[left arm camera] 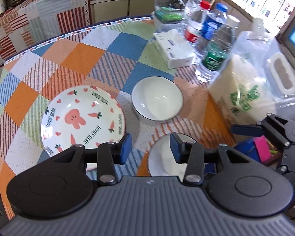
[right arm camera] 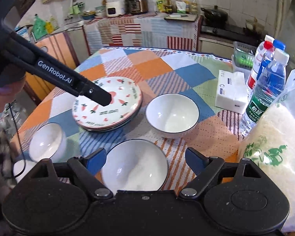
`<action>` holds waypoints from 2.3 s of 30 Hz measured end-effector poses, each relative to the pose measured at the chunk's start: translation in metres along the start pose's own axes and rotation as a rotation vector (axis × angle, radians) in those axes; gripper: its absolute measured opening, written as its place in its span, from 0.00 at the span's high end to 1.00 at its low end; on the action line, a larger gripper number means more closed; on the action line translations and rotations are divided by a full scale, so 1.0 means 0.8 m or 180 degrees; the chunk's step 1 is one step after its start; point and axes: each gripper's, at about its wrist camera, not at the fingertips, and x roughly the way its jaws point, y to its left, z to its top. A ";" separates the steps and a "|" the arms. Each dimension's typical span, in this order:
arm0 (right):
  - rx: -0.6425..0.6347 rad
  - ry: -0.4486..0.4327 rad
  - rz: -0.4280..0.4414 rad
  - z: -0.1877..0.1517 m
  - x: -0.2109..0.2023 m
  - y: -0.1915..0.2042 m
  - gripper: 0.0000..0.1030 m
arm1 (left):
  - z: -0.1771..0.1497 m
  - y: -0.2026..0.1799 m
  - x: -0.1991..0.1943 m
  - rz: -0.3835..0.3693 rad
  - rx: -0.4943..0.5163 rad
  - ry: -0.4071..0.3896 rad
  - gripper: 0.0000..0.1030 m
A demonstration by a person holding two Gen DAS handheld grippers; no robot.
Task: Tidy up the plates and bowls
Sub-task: 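Lift the white bowl with both tools and carry it toward another white bowl, then lower the held bowl into the other white bowl and open both tools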
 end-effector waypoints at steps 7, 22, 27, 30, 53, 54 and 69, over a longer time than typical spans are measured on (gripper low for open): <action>-0.0169 0.0030 -0.0038 -0.020 -0.023 0.022 0.12 | -0.024 -0.011 -0.013 -0.0150 0.0100 0.0086 0.58; -0.0380 0.0239 -0.0195 -0.070 0.039 0.038 0.09 | -0.062 0.001 0.066 -0.0158 0.0138 0.0480 0.40; -0.0323 0.0312 -0.0216 -0.080 0.074 0.033 0.09 | -0.064 -0.003 0.091 -0.0035 0.0179 0.0562 0.36; -0.0450 0.0417 -0.0289 -0.083 0.096 0.039 0.09 | -0.066 -0.002 0.104 0.0005 0.0178 0.0591 0.34; -0.0154 0.0311 -0.0014 -0.089 0.133 0.030 0.06 | -0.074 0.014 0.141 -0.0251 0.0011 0.0606 0.91; -0.0140 0.0309 -0.0010 -0.086 0.131 0.031 0.07 | -0.072 0.013 0.135 -0.0234 0.0054 0.0594 0.91; -0.0145 -0.0012 -0.0034 -0.042 0.055 0.043 0.06 | -0.031 -0.008 0.036 -0.0162 0.0398 0.0275 0.89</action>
